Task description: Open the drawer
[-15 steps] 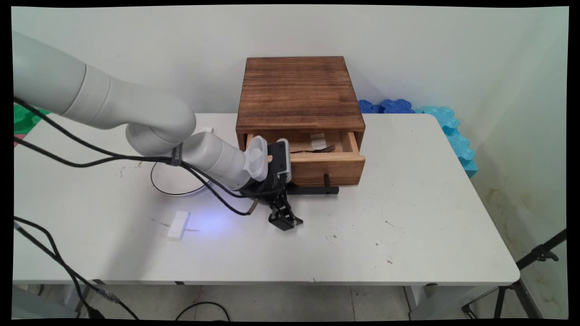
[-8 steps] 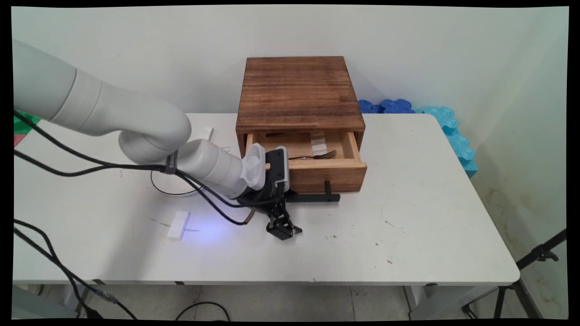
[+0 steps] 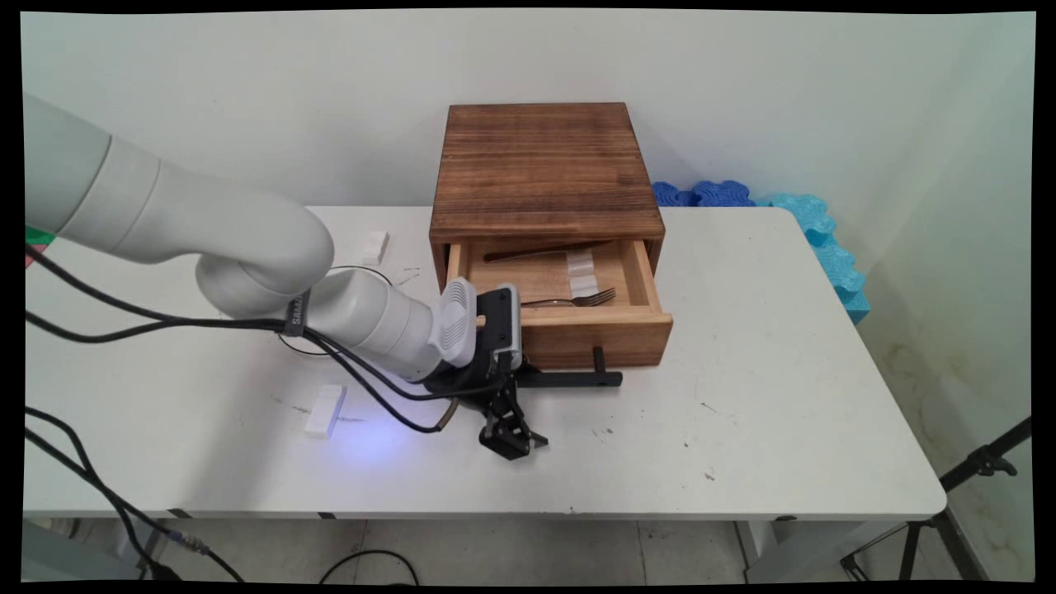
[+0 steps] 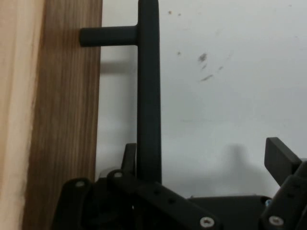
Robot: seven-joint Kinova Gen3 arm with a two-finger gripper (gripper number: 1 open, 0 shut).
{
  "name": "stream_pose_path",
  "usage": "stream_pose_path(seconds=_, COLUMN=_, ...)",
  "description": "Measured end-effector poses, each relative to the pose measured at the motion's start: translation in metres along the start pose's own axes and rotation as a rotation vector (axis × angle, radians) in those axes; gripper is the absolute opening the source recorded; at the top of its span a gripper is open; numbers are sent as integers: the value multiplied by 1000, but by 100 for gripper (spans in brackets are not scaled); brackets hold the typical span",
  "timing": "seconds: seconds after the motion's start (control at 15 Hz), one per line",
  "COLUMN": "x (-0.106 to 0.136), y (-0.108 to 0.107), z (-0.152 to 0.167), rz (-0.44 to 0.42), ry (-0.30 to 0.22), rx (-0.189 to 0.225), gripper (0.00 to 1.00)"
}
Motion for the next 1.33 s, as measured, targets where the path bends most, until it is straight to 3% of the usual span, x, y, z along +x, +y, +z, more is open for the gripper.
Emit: stream_pose_path(seconds=1.33, x=-8, y=66, z=-18, rz=16, ry=29, rx=-84, gripper=100)
